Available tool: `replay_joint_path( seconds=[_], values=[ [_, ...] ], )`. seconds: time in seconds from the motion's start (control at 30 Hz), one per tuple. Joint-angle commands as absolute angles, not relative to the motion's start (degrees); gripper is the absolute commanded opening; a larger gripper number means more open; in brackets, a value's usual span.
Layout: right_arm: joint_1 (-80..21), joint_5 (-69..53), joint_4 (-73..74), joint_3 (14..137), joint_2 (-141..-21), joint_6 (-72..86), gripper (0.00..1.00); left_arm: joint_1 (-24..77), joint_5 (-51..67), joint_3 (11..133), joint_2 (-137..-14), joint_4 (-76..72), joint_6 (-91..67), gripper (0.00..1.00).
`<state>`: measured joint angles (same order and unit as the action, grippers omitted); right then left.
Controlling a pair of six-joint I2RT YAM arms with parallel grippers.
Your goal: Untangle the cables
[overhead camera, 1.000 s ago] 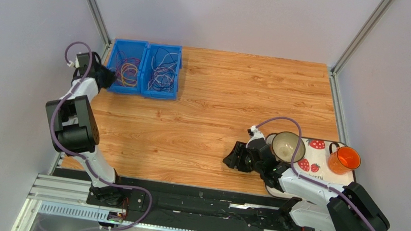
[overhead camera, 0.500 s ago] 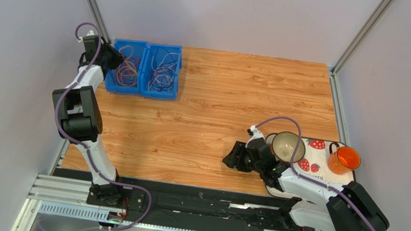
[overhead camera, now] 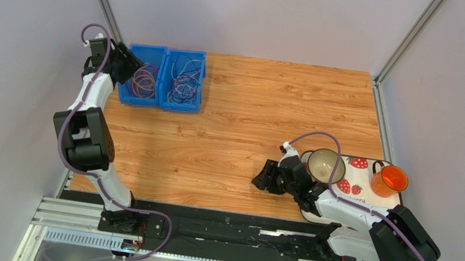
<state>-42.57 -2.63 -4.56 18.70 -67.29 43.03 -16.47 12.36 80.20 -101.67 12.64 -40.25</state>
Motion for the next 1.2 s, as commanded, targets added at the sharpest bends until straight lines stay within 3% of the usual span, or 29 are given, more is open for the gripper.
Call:
replay_joint_path(
  seconds=[0.0, 0.03, 0.07, 0.33, 0.5, 0.7, 0.87, 0.9, 0.93, 1.03, 1.07, 1.17],
  values=[
    [-42.6, -1.9, 0.5, 17.1, -67.2, 41.9, 0.54, -16.4, 12.6, 80.0, -91.9, 15.6, -37.1, 0.71],
    [-42.8, -1.8, 0.5, 16.8, -67.1, 42.0, 0.54, -16.2, 12.6, 79.5, -90.8, 16.9, -36.8, 0.88],
    [-42.7, -1.8, 0.5, 16.6, -66.8, 42.1, 0.54, -15.6, 11.7, 79.5, -89.7, 18.6, -35.3, 0.92],
    [-42.7, -2.7, 1.0, 17.7, -66.4, 41.4, 0.54, -4.1, -0.2, 75.4, -76.3, 27.6, -24.7, 0.94],
    [-42.7, -2.4, 8.4, 25.5, -66.4, 37.8, 0.54, 7.2, -16.3, 74.9, -72.7, 34.2, -17.7, 0.93],
    [-42.6, -1.0, 16.0, 39.1, -65.5, 33.9, 0.57, 13.9, -10.7, 60.1, -61.5, 22.5, -16.6, 0.93],
    [-42.7, 3.1, 16.1, 45.7, -65.7, 29.4, 0.75, 18.3, -13.3, 42.1, -48.0, 5.0, -5.2, 0.95],
    [-42.7, 4.7, 13.7, 45.8, -65.5, 29.5, 0.95, 18.7, -14.9, 38.6, -46.7, 4.1, -3.3, 0.95],
    [-42.7, 6.6, 12.4, 45.3, -65.5, 29.9, 1.0, 18.7, -17.2, 37.3, -45.5, 4.1, -2.3, 0.95],
    [-42.6, 19.6, 12.6, 46.9, -66.7, 26.6, 1.0, 18.6, -24.5, 33.0, -42.5, 2.9, -0.3, 0.96],
    [-42.6, 20.9, 13.8, 49.5, -67.1, 23.0, 1.0, 18.6, -26.0, 29.9, -41.4, 1.3, -0.9, 0.99],
    [-42.6, 20.0, 16.9, 52.8, -67.4, 18.6, 0.94, 17.6, -27.5, 24.1, -40.2, -8.2, 1.6, 0.97]
  ],
)
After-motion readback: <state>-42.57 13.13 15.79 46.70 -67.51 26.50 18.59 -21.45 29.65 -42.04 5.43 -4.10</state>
